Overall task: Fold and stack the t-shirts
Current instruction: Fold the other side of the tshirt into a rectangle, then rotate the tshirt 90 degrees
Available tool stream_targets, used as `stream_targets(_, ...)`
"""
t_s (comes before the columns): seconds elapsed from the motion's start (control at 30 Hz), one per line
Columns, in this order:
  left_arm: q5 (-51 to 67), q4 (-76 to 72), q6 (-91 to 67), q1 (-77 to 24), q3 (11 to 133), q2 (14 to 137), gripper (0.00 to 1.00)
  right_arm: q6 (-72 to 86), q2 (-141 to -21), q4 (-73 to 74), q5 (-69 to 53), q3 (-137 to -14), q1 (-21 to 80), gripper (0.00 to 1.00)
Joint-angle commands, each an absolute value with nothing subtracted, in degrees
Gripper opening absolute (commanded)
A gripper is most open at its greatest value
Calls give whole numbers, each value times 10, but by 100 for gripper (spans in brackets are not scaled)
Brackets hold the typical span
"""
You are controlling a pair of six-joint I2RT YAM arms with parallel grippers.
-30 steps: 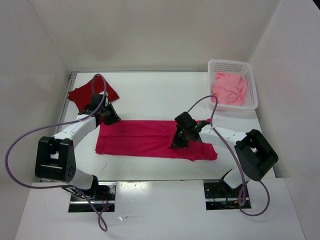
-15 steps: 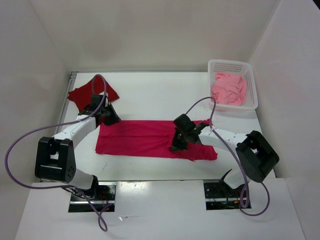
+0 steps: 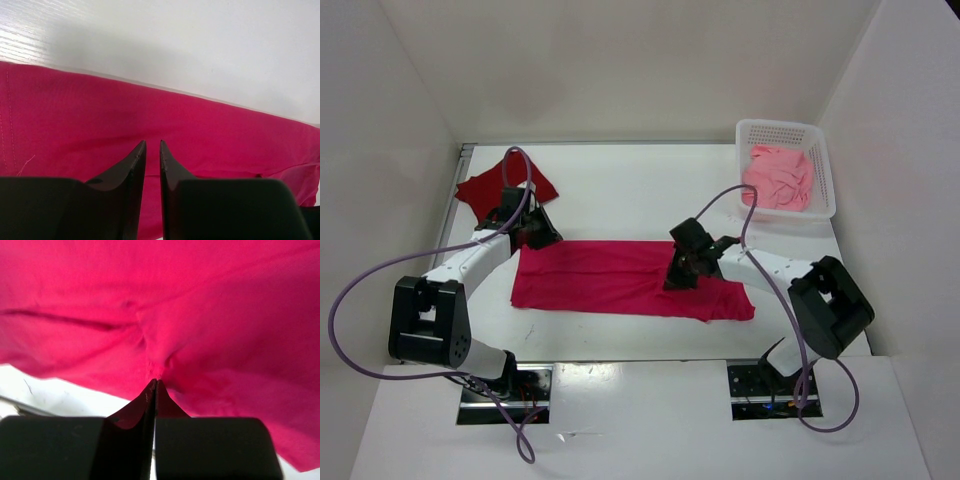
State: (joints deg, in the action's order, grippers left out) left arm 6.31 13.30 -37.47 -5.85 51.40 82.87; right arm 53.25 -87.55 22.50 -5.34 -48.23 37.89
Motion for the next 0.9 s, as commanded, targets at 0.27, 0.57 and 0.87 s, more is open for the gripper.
stream_targets(0.27, 66, 117, -359, -62, 530, 828, 24, 529, -862, 162, -47, -417, 339, 0)
stream_targets(0.57, 61, 122, -354, -62, 540, 833, 25, 517, -885, 188, -41, -437, 359, 2)
stream_targets(0.87, 80, 151, -349, -62, 571, 816, 27, 463, -845, 228, -11, -497, 264, 22)
